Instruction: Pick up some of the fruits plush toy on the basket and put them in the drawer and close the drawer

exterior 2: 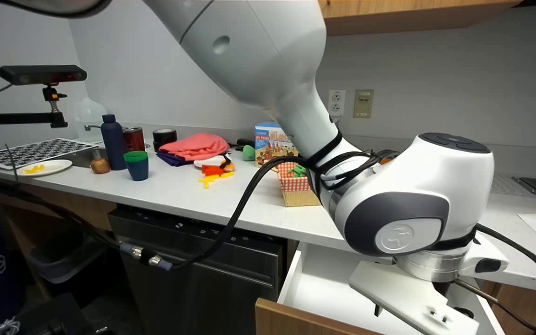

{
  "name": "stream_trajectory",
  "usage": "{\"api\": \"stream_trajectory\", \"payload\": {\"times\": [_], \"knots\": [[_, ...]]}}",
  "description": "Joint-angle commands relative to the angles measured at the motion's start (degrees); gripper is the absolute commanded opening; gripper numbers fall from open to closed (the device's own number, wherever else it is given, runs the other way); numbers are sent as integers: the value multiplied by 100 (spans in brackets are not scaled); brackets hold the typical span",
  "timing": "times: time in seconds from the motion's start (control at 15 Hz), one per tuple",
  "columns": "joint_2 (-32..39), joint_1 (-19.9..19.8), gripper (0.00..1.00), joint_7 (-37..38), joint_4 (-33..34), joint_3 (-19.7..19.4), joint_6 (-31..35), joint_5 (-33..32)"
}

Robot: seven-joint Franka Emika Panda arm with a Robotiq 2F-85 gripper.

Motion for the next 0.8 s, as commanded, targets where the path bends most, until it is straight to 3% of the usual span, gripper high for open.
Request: {"api": "stream_trajectory", "payload": {"times": [0.0, 0.33, 0.73], "knots": [[-140, 231, 100, 557, -92, -531, -397, -797], [57, 343, 100, 1270, 142, -892, -1188, -1581], [-119, 312, 100, 1297, 81, -847, -1232, -1852]]}}
